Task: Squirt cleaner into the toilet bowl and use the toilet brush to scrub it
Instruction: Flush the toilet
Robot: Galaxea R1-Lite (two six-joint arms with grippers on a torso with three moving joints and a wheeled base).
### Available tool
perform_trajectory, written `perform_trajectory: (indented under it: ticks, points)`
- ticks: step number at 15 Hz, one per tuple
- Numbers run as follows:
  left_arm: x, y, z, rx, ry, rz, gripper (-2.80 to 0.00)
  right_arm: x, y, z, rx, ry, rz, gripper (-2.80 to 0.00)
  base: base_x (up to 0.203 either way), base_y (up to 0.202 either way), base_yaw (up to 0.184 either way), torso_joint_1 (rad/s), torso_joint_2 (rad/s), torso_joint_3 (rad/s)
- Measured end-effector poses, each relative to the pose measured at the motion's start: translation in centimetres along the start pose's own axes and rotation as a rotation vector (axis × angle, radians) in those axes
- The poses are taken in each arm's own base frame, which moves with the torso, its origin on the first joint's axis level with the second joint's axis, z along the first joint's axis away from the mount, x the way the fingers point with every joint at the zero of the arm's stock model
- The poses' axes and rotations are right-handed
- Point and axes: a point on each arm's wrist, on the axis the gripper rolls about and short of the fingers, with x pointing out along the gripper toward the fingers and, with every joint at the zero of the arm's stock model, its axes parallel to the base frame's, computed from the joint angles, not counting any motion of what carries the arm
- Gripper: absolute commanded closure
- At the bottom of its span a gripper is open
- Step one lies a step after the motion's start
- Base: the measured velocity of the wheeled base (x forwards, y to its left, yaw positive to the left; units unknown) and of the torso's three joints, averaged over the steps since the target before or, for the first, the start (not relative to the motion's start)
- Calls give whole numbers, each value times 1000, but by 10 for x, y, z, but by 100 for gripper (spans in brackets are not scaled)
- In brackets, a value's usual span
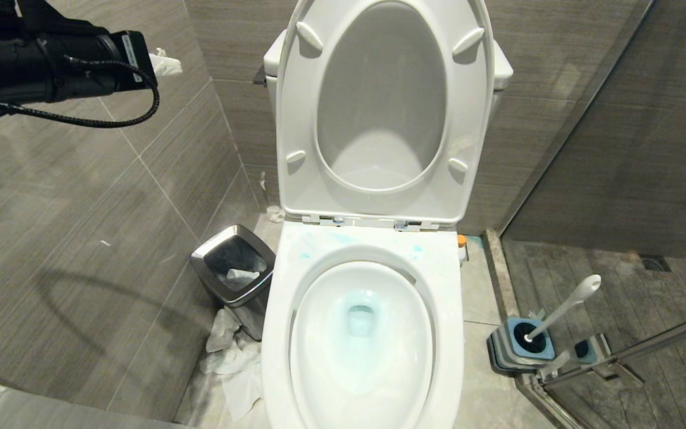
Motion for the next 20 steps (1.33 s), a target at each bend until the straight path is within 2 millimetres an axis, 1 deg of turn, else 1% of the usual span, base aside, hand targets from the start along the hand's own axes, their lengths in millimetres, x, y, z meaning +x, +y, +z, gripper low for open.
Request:
perform_trajectory:
  ticks: [2, 4, 7, 10, 15, 20]
  points:
    - [3, 8, -7, -13, 46, 22, 0, 0, 0, 0, 0, 0, 0, 0, 0, 0, 0, 0, 0, 0]
    - [7, 14, -9, -11, 47, 39, 0, 0, 0, 0, 0, 0, 0, 0, 0, 0, 0, 0, 0, 0]
    - [13, 21, -7, 9, -9, 55, 0, 0, 0, 0, 0, 0, -1, 0, 0, 0, 0, 1, 2, -17]
    - [21, 26, -6, 14, -55, 95, 0, 0, 0, 0, 0, 0, 0, 0, 0, 0, 0, 3, 1, -146]
    - [36, 18, 4, -18, -151, 125, 0, 0, 0, 0, 0, 0, -1, 0, 0, 0, 0, 3, 3, -190]
    - [41, 11, 13, -51, -214, 143, 0, 0, 0, 0, 0, 0, -1, 0, 0, 0, 0, 1, 4, -190]
